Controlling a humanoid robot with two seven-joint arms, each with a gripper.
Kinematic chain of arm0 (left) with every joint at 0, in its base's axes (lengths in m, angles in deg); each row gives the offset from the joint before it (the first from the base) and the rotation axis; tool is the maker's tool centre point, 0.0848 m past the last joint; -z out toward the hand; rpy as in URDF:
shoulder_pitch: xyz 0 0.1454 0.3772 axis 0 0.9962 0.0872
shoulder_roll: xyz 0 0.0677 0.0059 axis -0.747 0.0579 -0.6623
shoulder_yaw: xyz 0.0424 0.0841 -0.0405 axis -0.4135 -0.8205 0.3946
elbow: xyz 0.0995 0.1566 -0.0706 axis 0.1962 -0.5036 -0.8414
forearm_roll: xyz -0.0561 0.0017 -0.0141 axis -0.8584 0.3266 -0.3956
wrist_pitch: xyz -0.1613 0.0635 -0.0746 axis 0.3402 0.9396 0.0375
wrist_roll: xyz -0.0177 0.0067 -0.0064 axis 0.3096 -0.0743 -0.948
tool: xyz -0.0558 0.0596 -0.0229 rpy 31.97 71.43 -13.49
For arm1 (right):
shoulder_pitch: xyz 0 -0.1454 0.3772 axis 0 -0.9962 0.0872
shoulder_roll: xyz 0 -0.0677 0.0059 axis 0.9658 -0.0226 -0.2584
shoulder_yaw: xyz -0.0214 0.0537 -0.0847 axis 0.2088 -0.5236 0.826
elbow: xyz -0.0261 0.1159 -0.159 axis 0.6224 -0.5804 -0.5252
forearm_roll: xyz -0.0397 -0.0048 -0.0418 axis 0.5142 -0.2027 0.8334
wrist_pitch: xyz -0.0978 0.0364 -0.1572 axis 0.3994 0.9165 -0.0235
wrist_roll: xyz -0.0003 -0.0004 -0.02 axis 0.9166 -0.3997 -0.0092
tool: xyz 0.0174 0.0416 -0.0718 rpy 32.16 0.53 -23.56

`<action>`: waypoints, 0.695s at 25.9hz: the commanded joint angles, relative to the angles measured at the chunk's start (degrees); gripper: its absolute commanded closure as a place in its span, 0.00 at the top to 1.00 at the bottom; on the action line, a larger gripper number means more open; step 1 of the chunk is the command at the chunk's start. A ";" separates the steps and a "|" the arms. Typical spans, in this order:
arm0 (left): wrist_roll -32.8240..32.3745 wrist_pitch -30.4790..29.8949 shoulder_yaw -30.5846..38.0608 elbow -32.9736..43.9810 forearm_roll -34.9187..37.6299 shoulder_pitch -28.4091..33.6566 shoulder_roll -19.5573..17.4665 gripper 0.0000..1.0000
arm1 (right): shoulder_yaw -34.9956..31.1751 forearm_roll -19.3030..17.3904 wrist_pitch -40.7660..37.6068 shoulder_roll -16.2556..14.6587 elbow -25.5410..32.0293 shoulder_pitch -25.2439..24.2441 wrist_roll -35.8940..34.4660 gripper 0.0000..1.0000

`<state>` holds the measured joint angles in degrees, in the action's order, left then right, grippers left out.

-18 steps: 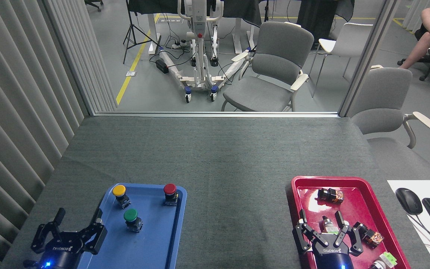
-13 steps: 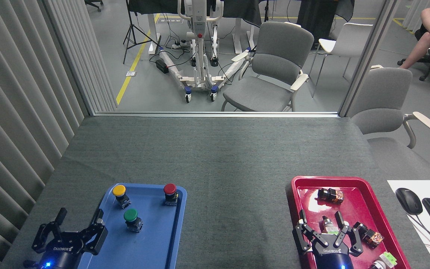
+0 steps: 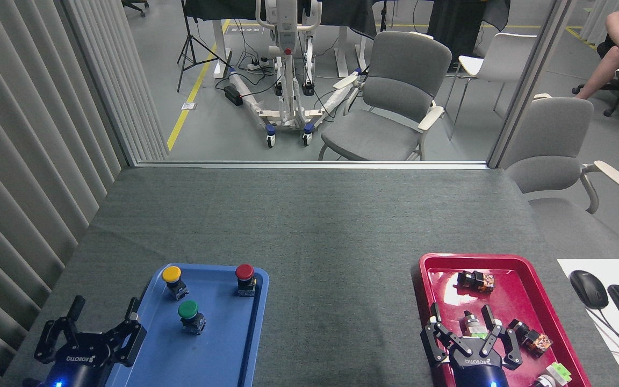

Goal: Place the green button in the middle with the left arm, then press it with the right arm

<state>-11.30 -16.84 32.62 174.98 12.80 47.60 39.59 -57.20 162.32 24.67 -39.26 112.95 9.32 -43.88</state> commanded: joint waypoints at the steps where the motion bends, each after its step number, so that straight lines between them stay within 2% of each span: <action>1: -0.01 -0.26 -0.26 -0.44 -0.01 0.04 -0.27 1.00 | 0.00 0.03 -0.02 -0.05 0.01 0.00 0.01 1.00; 18: -1.86 0.01 -1.93 -0.09 -0.01 0.04 -0.27 1.00 | 0.18 0.56 2.62 0.39 -1.31 1.58 1.50 1.00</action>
<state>-12.40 -16.85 30.70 174.91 12.79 47.65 39.33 -57.03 162.80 27.18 -38.92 111.66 10.67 -42.62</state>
